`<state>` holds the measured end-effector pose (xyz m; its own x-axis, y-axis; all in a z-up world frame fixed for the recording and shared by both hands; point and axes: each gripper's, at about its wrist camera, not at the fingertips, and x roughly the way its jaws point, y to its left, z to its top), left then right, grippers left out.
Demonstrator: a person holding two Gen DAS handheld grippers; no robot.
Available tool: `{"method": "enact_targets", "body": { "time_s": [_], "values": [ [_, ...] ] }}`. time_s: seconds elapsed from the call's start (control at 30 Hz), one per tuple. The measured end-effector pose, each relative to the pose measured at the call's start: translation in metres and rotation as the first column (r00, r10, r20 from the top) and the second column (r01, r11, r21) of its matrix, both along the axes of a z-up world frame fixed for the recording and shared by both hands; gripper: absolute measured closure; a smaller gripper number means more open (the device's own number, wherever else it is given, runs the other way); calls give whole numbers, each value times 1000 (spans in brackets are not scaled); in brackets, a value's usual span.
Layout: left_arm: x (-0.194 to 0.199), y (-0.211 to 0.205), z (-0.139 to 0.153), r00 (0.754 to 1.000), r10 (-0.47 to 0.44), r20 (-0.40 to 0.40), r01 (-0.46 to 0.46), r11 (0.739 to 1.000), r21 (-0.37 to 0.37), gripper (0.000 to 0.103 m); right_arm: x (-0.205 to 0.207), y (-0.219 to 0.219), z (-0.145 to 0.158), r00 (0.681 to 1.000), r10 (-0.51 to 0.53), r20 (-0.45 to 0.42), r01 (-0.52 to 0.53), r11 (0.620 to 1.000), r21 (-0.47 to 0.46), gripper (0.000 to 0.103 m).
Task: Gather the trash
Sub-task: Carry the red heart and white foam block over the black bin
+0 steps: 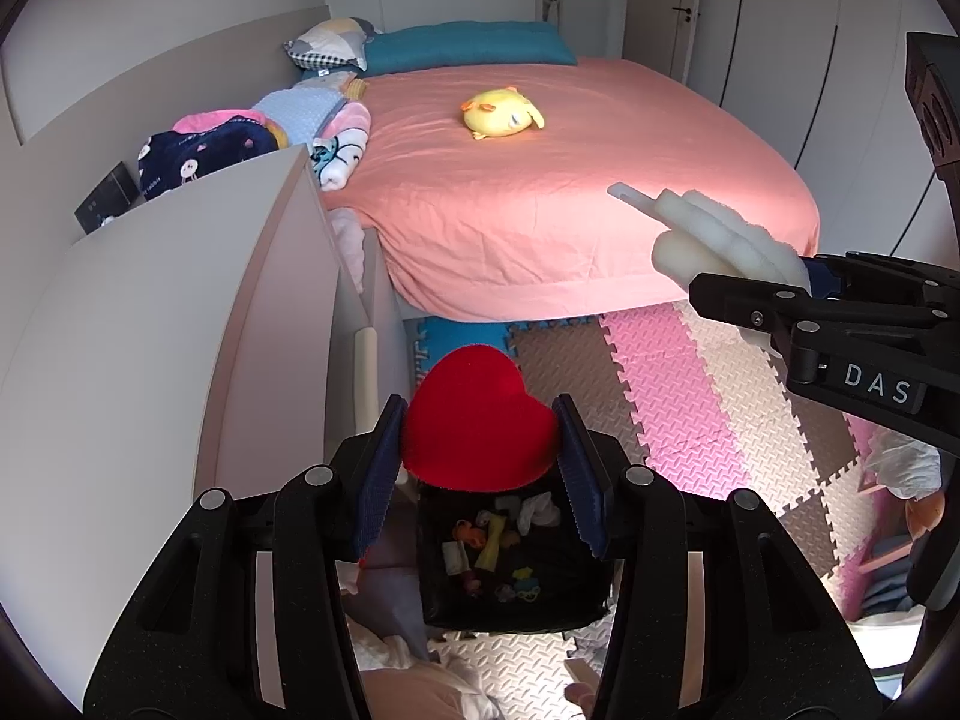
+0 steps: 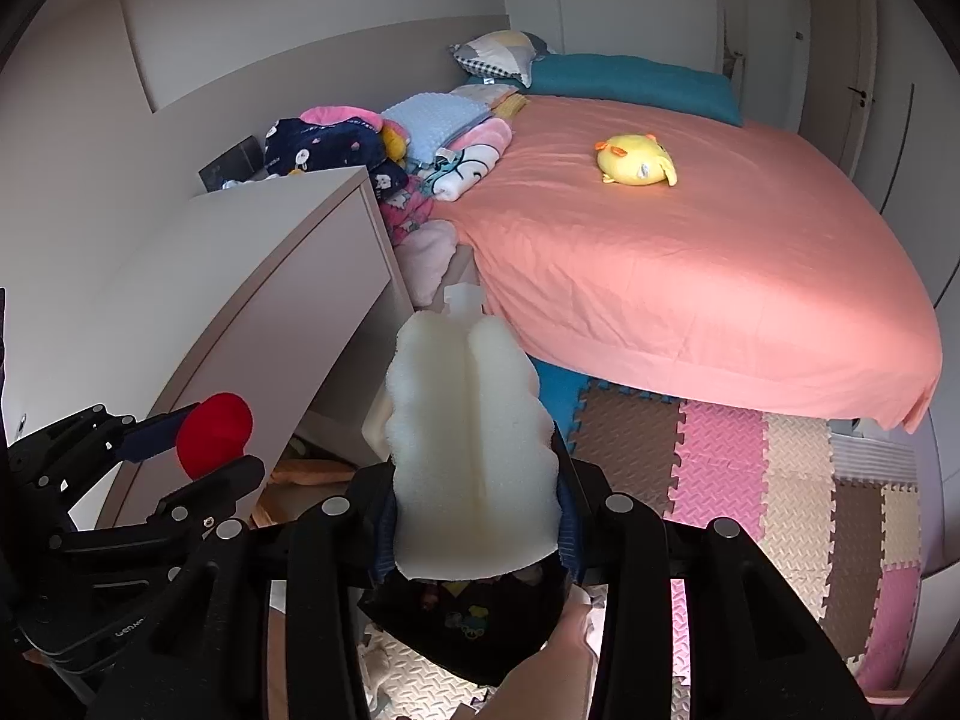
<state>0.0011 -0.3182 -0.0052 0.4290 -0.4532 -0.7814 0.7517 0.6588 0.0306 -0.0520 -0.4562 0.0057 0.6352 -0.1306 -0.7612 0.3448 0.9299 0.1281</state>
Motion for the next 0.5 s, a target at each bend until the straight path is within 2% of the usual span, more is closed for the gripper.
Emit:
{"method": "enact_targets", "body": {
  "time_s": [0.43,0.47,0.5],
  "values": [
    [0,2,-3,1000,4,-4,-4,1000,12,54,2,3,1,1000,14,-7,-14,1000,-6,61],
    [1,3,-4,1000,0,-19,1,1000,15,50,2,4,3,1000,16,-6,-16,1000,-8,61],
    [1,4,-4,999,-5,-35,6,1000,21,33,2,4,5,1000,18,-4,-18,1000,-8,53]
  ]
}}
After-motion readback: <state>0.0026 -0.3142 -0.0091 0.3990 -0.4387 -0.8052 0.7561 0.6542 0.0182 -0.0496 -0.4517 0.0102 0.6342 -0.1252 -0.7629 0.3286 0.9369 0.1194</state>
